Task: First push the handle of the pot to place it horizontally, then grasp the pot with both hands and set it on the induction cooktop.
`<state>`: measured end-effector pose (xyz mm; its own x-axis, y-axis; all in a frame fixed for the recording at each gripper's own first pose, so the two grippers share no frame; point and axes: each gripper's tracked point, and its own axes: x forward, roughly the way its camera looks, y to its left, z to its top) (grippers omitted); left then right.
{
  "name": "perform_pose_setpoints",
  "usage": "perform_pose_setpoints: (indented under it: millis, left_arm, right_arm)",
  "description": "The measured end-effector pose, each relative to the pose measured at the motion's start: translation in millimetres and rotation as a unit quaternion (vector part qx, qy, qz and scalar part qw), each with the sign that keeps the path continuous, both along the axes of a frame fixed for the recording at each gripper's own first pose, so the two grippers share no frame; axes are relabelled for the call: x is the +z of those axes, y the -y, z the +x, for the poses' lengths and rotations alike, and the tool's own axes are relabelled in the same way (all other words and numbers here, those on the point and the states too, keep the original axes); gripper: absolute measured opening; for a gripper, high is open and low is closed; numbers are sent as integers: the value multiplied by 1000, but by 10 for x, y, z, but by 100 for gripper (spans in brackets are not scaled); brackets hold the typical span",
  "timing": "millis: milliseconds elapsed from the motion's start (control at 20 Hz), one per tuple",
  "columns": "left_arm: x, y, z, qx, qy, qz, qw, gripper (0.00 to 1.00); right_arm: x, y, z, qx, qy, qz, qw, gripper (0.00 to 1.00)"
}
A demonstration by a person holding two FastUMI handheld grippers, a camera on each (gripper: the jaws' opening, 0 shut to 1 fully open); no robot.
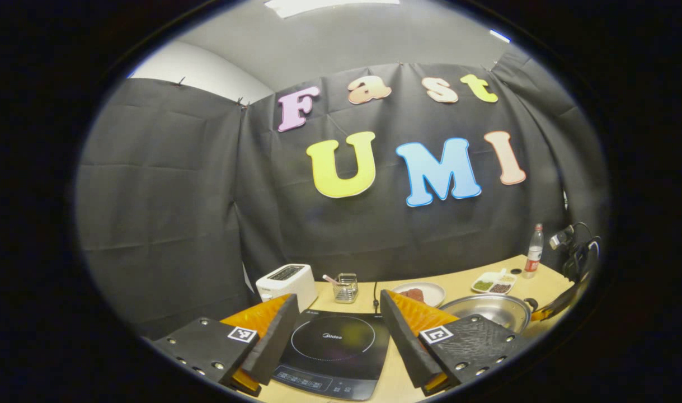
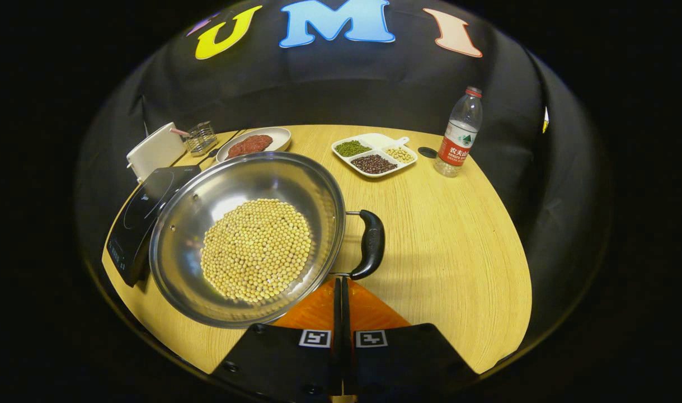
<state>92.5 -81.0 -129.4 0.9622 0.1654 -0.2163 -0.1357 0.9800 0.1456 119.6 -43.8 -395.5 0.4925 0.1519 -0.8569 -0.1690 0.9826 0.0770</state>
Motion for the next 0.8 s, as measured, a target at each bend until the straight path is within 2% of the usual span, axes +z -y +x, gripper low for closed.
perform_pose_setpoints:
  millis: [150, 350, 400, 450, 600, 800]
  left_arm:
    - [-146, 82, 47, -6, -10, -10, 1000, 90]
    - [-362, 251, 192, -28, -27, -37, 999, 88]
    - [-413, 295, 229, -33, -31, -44, 998, 88]
    - [-458, 331, 270, -39, -37, -50, 997, 88]
    - [-623, 422, 340, -56, -52, -68, 995, 89]
    - [-881, 586, 589, -79, -82, -83, 990, 88]
  right_arm:
    - [37, 79, -10, -6, 9, -9, 1000, 2]
    - [455, 124, 68, -38, 75, 19, 996, 3]
    - [540, 82, 76, -45, 92, 37, 994, 12]
    - [664, 45, 96, -49, 106, 53, 992, 27]
    - [892, 16, 203, -57, 152, 75, 984, 99]
    - [994, 45, 299, -59, 189, 64, 978, 98]
